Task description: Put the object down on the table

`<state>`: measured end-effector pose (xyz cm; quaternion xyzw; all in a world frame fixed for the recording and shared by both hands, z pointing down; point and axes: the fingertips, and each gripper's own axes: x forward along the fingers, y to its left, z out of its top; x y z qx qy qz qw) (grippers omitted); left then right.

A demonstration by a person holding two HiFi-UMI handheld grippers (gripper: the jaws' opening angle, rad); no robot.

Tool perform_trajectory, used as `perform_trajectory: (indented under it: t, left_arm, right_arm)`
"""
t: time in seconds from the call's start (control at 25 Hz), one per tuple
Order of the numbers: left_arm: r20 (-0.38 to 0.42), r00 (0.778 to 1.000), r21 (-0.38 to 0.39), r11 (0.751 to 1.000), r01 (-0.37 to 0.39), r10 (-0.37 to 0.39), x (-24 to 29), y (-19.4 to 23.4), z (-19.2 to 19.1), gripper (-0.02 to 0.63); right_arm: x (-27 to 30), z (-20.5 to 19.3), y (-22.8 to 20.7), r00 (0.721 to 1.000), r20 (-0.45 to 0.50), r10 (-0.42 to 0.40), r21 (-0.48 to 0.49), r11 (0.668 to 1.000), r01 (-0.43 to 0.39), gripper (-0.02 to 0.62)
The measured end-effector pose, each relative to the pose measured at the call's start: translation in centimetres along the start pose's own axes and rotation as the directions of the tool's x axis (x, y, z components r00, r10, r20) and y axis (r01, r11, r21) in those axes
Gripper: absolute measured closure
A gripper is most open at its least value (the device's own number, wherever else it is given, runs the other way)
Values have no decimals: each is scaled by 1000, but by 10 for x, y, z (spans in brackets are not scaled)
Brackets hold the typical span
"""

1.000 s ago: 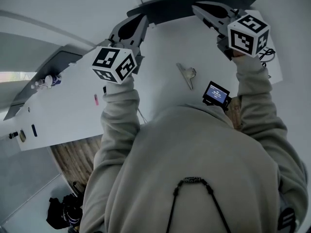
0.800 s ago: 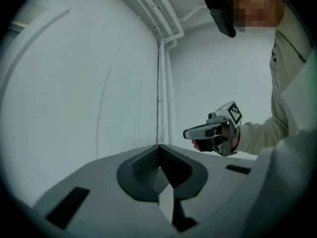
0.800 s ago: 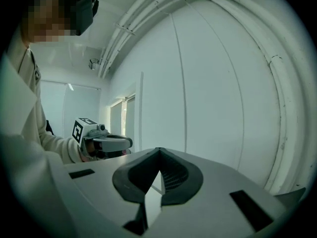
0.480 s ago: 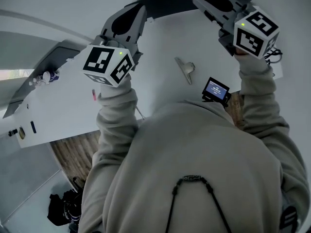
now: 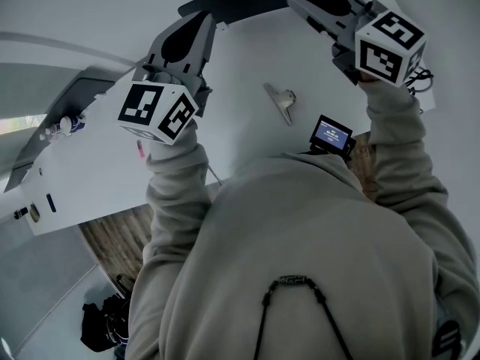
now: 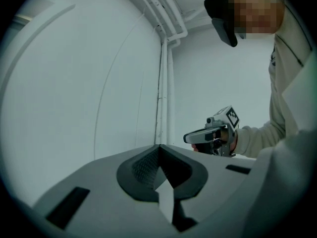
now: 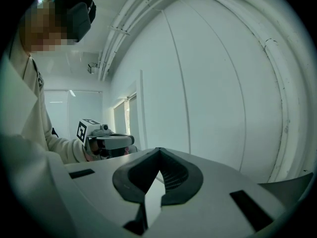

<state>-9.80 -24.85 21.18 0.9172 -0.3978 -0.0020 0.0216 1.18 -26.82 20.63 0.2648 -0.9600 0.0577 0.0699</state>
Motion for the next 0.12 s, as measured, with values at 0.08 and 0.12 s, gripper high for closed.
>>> perform_trajectory:
  t: [0.08,0.12]
  left_arm:
    - [-2,1000,-6,1000,6,-6,4,2,0,602]
    - [-3,1000,-8,1000,9,-9,5,3,0,603]
  right_arm:
    - [-1,2,-3,1000,5,-1,4,1000,1,577]
    - [-1,3,-4,1000,7,-1,5,1000,1,577]
